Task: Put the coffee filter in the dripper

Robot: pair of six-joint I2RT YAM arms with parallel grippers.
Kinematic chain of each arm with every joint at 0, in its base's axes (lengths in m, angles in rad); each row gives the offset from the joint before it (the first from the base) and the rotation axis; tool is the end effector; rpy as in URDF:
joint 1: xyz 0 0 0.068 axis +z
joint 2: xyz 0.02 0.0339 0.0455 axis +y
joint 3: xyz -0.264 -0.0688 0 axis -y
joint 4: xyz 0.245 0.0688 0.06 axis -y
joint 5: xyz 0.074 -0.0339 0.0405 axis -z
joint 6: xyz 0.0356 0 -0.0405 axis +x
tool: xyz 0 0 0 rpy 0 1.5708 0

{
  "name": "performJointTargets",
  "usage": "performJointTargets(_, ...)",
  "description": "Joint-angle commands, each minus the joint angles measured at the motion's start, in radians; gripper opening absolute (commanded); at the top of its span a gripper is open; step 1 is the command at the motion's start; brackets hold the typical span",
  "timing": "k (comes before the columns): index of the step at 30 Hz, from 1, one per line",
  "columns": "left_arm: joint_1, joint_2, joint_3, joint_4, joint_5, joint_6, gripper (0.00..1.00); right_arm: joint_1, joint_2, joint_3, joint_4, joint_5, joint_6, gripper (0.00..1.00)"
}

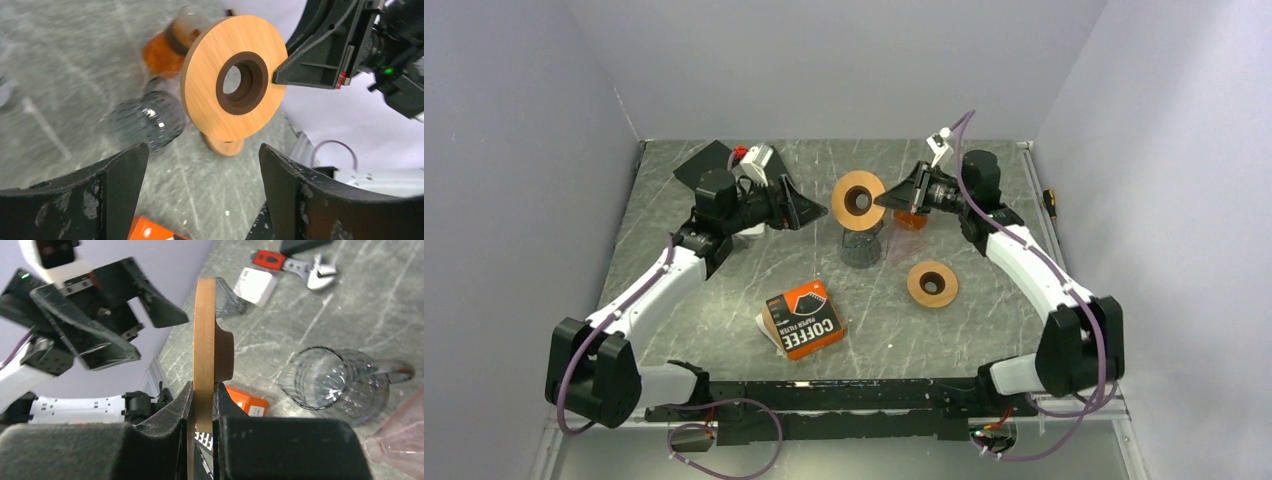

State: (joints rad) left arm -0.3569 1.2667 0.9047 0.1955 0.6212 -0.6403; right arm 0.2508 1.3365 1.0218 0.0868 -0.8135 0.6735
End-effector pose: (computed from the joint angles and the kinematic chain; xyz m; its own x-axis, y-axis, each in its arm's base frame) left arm 0.2672 -0.1217 0.3177 -0.6156 -0.2890 -0.7332 0.5663 0.4848 -0.6665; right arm 0.2902 0.1010 0.3293 -0.7051 0.2617 -0.6590 -0.5328 0.4178 0.7359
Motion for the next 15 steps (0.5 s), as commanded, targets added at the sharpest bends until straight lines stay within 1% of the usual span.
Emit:
performJointTargets(1,0.006,-0.064,0.042,-0.189,-0.21,0.136,0.89,-0.007,0.105,0.007,0.021,0.031,0.037,0.0)
performJointTargets(5,0.006,-0.075,0.043,-0.288,-0.29,0.199,0.93,-0.008,0.197,0.012,0.05,0.015,0.069,0.0)
performJointTargets(8,0.006,-0.066,0.037,-0.33,-0.322,0.224,0.94,-0.01,0.251,0.039,0.021,0.014,0.055,0.0)
performJointTargets(12,0.006,-0.05,0.011,-0.334,-0.326,0.225,0.95,-0.01,0.292,0.064,-0.002,0.01,0.05,0.0)
performJointTargets(15,0.006,-0.036,-0.001,-0.304,-0.283,0.236,0.95,-0.01,0.315,0.054,0.013,0.002,0.065,0.0)
